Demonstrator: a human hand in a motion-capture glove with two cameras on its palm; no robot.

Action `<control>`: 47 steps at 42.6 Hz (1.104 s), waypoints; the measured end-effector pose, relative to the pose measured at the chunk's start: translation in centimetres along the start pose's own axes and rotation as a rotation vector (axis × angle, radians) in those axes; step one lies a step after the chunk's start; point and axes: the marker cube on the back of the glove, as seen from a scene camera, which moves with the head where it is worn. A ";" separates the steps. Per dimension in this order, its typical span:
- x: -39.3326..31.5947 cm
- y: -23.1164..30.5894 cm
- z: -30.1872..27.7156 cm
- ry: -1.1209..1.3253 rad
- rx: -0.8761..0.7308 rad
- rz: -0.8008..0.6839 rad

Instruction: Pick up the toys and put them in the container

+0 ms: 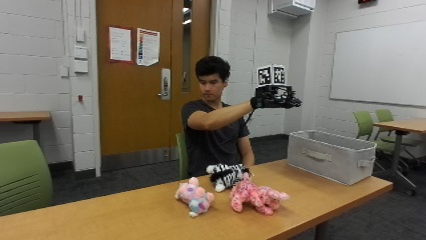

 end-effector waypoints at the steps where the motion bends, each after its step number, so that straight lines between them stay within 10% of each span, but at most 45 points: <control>1: 0.7 0.2 0.0 0.003 -0.002 0.009; 47: 20.0 10.6 21.7 -0.039 -0.213 0.221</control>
